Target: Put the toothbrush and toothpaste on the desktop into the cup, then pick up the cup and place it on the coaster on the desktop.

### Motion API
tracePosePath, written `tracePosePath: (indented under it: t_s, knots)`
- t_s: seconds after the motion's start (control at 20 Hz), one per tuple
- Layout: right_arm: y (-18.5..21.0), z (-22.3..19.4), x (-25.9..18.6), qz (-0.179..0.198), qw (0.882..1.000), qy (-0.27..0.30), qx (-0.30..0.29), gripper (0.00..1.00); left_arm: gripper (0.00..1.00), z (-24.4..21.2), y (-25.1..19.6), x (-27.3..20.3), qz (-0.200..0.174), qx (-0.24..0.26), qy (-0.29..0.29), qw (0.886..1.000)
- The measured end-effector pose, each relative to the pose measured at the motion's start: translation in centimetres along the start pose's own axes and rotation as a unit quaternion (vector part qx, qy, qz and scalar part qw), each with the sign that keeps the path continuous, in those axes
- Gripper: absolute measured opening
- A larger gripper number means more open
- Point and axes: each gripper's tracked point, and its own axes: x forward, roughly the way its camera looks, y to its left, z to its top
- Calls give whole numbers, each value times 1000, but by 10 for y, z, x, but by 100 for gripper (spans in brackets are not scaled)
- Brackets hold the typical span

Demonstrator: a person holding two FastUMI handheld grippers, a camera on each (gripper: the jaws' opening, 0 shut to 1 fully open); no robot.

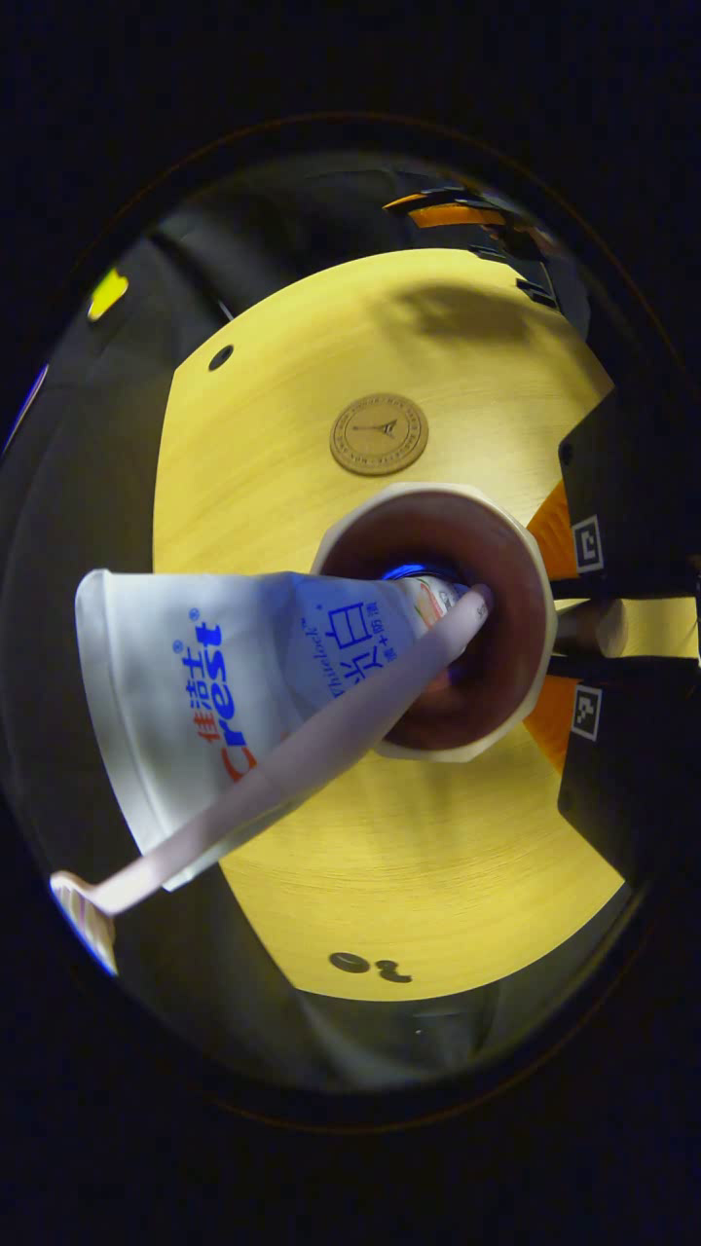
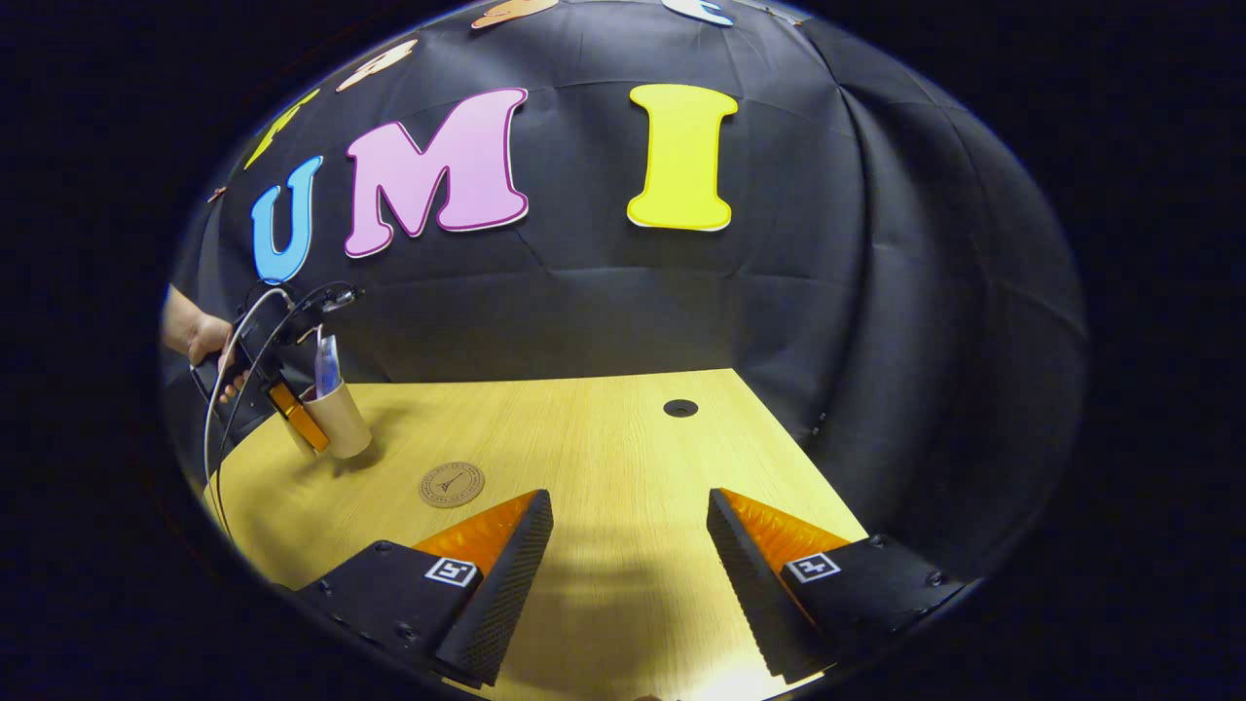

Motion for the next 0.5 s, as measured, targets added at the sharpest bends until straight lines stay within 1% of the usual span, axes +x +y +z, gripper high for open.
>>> tracePosePath:
  t_s: [0.15,0.3,0.45,0.5]
  knots:
    - [-7,1,-6,-6,1000,2,9,98,28,13,-22,-10,6,48,-6,999]
    - [-17,8,-13,-12,1000,-8,14,98,27,24,-51,-14,-7,76,-6,997]
    - [-29,11,-18,-22,1000,-12,20,98,28,34,-81,-4,-17,103,-2,995]
    - [-34,12,-20,-26,999,-12,21,98,23,35,-90,0,-21,110,1,994]
